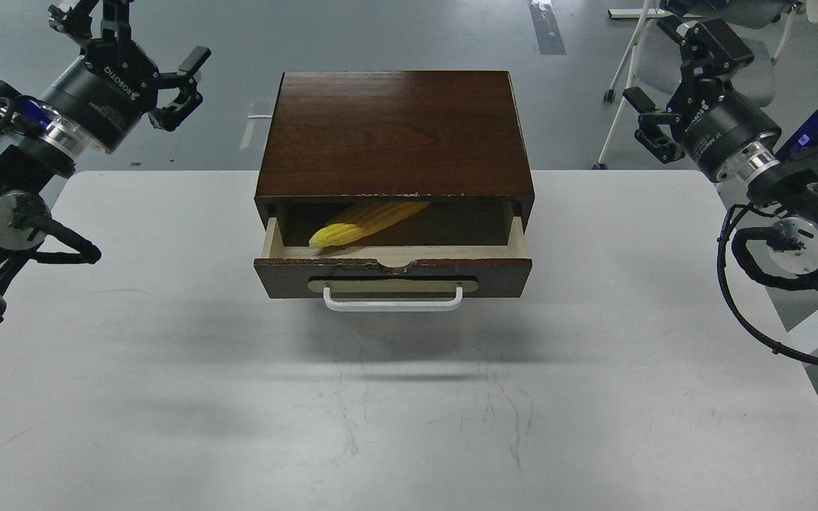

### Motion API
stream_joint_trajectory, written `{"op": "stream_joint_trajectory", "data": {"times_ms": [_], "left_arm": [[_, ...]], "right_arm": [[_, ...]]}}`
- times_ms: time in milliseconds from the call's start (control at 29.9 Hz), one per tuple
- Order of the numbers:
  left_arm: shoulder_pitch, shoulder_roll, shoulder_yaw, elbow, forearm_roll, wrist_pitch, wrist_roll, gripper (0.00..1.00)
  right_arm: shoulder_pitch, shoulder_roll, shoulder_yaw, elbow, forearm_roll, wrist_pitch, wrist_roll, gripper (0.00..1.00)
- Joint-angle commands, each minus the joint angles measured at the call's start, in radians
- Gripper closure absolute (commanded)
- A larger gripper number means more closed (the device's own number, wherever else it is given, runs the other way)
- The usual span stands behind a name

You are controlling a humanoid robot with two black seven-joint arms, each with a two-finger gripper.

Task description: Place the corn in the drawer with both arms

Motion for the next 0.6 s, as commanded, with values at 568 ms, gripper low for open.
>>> {"op": "stream_joint_trajectory", "data": {"times_ms": [568], "left_arm": [[0.107,-0.064,-0.015,-0.006,0.042,0.0,0.008,0.02]], "right_arm": [[-0.224,0.094,0.104,0.001,0.054,0.054,0.0,0.0]]}}
